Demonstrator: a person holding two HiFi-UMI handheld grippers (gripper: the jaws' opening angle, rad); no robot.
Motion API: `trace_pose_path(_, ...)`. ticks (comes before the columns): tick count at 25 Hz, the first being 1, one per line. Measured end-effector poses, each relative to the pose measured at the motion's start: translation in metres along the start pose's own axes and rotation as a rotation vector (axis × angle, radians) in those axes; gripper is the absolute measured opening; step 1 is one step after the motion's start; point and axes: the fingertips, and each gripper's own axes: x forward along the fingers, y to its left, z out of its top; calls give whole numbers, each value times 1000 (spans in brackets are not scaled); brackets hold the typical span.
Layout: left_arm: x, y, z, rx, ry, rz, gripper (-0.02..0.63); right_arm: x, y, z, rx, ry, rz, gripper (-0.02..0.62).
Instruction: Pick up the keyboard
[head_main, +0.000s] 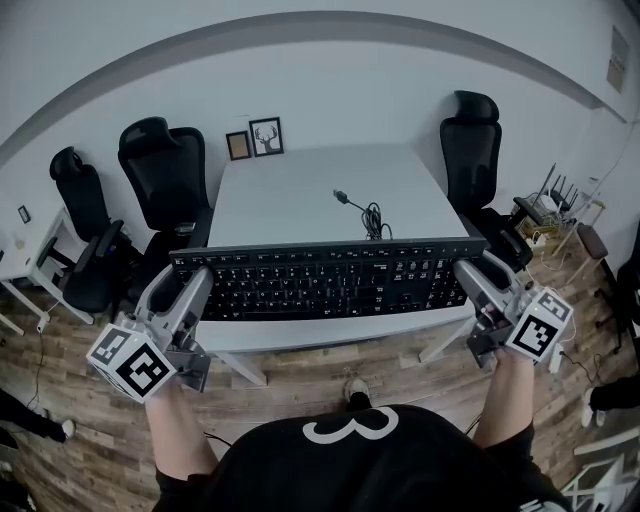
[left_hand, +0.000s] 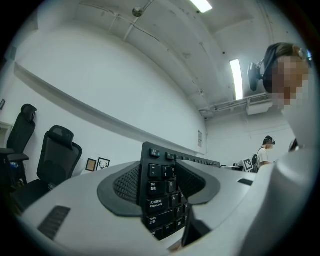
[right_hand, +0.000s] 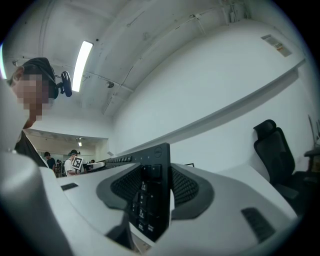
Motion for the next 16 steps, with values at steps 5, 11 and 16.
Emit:
trace_pose_path(5, 0, 0, -2, -5, 0, 1, 215, 0, 0, 0, -3, 1, 1, 175)
trace_pose_path(11, 0, 2, -4, -3, 1, 4, 215, 1, -2, -3, 0, 2, 2, 175)
trace_pose_path(16, 6, 5, -12, -7, 3, 3, 215, 3, -8, -9, 0, 5, 0, 175)
